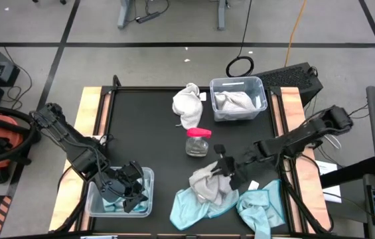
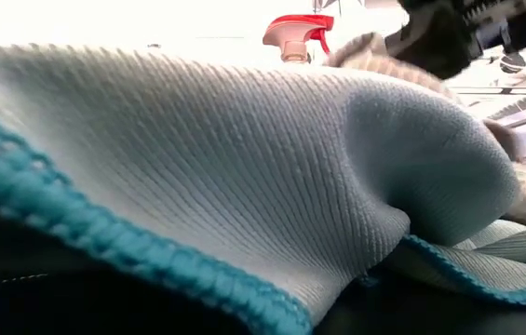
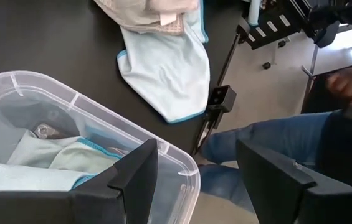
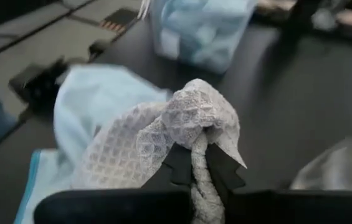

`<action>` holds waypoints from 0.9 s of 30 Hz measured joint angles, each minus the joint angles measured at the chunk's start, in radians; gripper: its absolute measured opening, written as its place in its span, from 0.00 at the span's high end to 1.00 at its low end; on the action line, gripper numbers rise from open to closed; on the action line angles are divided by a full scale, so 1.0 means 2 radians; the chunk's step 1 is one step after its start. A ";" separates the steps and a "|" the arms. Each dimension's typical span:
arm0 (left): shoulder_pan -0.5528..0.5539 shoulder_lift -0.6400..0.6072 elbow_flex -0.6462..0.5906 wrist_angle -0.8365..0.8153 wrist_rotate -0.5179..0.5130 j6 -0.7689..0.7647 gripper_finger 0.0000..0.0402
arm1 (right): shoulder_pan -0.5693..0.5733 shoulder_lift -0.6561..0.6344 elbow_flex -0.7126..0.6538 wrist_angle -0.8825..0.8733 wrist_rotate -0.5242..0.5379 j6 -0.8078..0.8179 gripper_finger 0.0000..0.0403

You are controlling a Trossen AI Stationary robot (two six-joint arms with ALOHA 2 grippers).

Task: Sort microfiber towel by color & place in baskets
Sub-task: Put the gray towel into the top transparent bin

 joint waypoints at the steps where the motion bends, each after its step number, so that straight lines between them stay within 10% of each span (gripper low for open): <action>1: 0.000 0.000 0.000 -0.001 0.000 0.002 0.45 | -0.003 -0.012 0.000 -0.002 0.004 -0.002 0.99; 27: 0.040 0.000 0.000 0.003 0.000 0.052 0.45 | -0.079 -0.248 0.117 -0.076 0.017 -0.075 1.00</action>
